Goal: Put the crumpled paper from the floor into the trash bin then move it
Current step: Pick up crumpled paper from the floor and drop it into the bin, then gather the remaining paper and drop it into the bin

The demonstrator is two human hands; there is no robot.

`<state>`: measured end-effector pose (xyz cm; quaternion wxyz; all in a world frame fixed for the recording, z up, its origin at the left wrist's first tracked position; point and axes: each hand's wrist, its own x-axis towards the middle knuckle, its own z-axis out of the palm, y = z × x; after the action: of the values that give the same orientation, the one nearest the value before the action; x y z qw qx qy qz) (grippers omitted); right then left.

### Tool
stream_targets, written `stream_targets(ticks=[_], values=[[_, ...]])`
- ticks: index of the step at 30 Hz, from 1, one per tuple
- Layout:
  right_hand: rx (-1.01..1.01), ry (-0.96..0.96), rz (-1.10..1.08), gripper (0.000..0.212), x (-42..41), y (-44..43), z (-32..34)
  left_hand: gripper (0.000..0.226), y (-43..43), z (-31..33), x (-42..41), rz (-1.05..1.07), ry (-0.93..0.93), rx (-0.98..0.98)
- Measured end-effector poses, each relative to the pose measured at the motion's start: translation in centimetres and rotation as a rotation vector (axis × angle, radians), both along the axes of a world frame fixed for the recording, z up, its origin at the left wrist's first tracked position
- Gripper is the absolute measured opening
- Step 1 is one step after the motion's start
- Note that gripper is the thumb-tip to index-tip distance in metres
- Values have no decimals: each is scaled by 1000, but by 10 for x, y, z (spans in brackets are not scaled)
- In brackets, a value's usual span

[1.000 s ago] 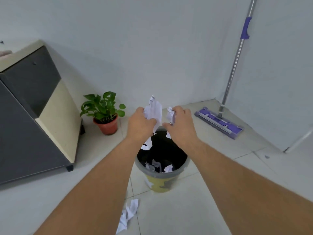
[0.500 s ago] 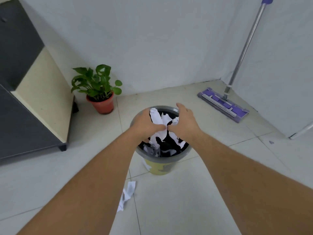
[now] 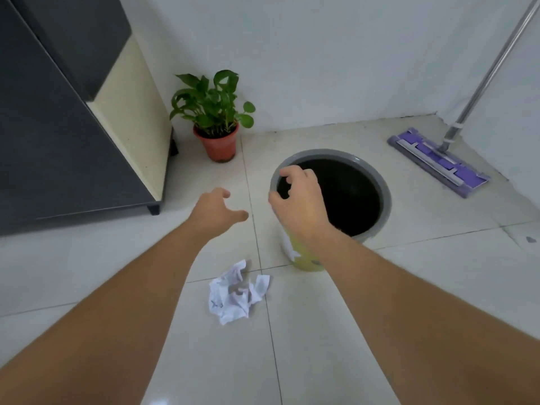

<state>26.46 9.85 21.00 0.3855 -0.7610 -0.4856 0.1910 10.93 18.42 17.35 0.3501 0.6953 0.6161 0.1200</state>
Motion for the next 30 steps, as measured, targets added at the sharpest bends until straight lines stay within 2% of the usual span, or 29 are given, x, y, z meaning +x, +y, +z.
stream_targets(ticks=[5,8,12,15,19,23,26,30], values=[[32,59,162,36,-59,-6,-60,102,-28,-67,-57,-104,215,-127],[-60,37,214,37,-75,-16,-107,115,-48,-106,-73,-231,292,-208],[-296,29,178,56,-77,-35,-170,129,-68,-148,-77,-436,446,-230],[-488,-22,174,75,-80,-46,-206,135,-73,-170,-73,-411,473,-281],[-654,-14,177,89,-84,-53,-235,126,-74,-186,-63,-438,520,-262],[-689,-12,247,91,-91,-56,-254,110,-75,-201,-55,-487,542,-170],[-656,-69,268,73,-96,-52,-262,87,-78,-211,-50,-485,559,-120],[-671,-8,243,40,-96,-46,-262,60,-80,-218,-54,-438,426,-106]])
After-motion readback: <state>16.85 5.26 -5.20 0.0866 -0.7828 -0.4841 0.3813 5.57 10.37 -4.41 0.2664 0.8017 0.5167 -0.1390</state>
